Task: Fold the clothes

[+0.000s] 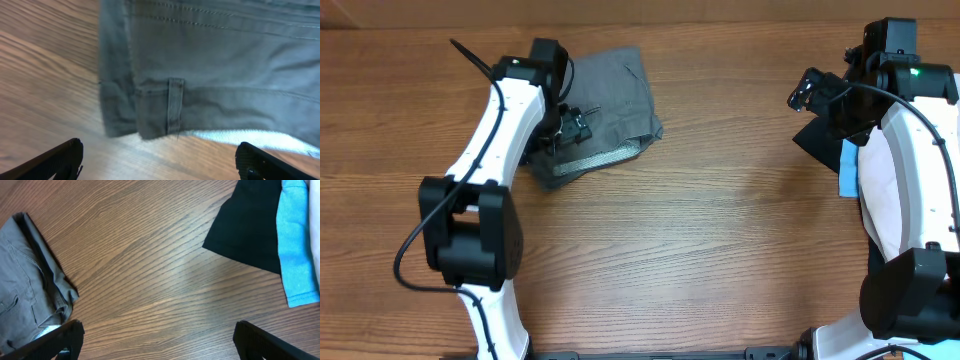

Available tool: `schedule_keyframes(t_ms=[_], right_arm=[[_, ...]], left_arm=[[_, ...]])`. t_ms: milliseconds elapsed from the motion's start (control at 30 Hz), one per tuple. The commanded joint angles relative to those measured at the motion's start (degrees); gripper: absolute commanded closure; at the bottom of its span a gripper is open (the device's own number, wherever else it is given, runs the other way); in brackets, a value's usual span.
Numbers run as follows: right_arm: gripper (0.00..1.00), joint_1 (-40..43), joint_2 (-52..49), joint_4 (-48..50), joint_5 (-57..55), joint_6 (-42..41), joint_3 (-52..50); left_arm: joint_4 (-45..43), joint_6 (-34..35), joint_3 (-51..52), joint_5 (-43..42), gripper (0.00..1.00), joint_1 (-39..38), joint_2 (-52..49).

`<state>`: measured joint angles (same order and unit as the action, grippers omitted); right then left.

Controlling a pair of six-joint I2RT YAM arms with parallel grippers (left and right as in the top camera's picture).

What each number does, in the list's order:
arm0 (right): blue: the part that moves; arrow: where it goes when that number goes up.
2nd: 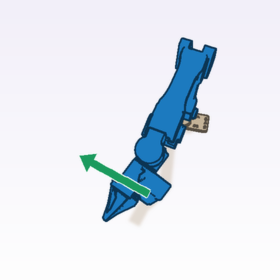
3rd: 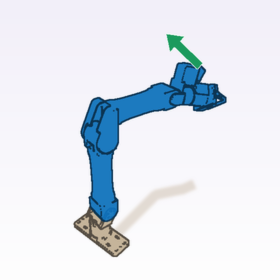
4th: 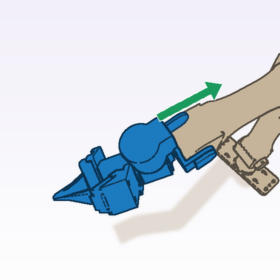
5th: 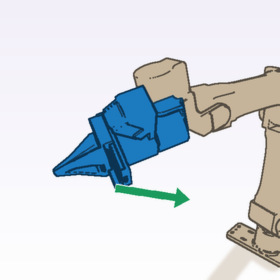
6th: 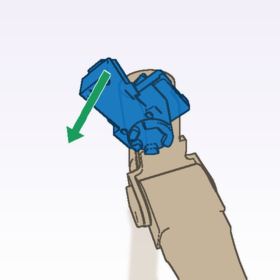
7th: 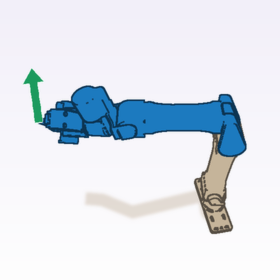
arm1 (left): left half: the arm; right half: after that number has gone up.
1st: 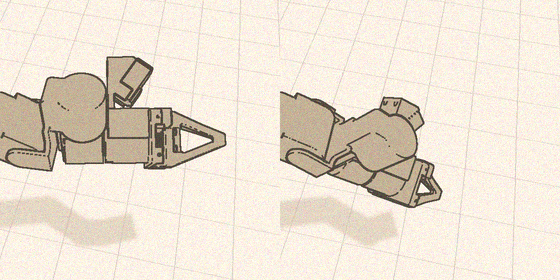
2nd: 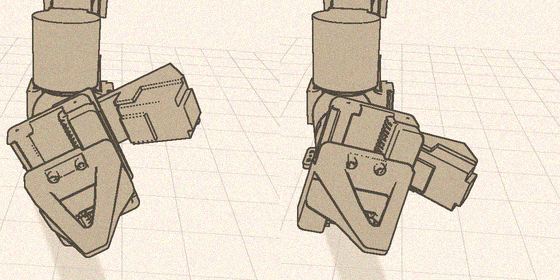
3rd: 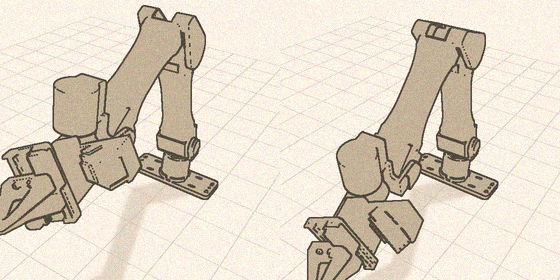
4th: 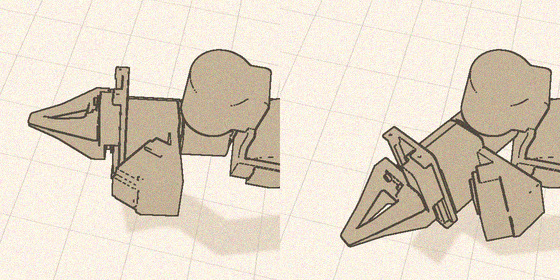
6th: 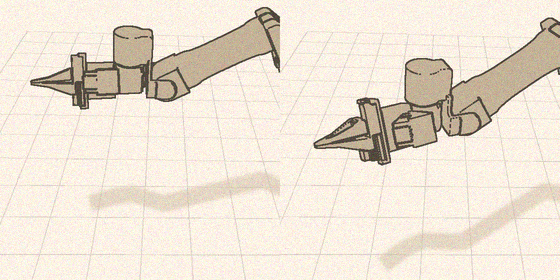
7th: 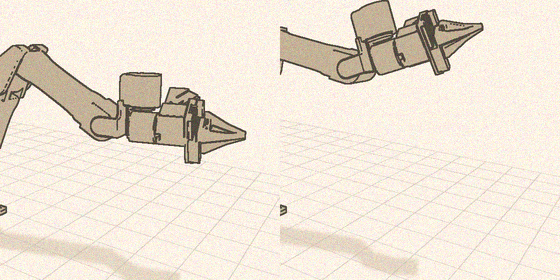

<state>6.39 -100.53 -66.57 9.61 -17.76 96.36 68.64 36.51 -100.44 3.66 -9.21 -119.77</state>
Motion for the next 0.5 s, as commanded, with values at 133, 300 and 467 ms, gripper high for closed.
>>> schedule_keyframes(t_ms=[133,300,467], right_arm=[[0.0,0.0,0.0,0.2,-0.6,0.1,0.4],[0.0,0.0,0.0,0.2,-0.6,0.1,0.4],[0.0,0.0,0.0,0.2,-0.6,0.1,0.4]], left_arm=[[-2.3,2.3,0.9,-0.2,0.0,0.7,-5.2],[-3.4,1.4,0.9,1.0,0.0,0.7,-5.5],[-2.6,0.7,0.9,1.3,0.0,1.0,-5.6]])
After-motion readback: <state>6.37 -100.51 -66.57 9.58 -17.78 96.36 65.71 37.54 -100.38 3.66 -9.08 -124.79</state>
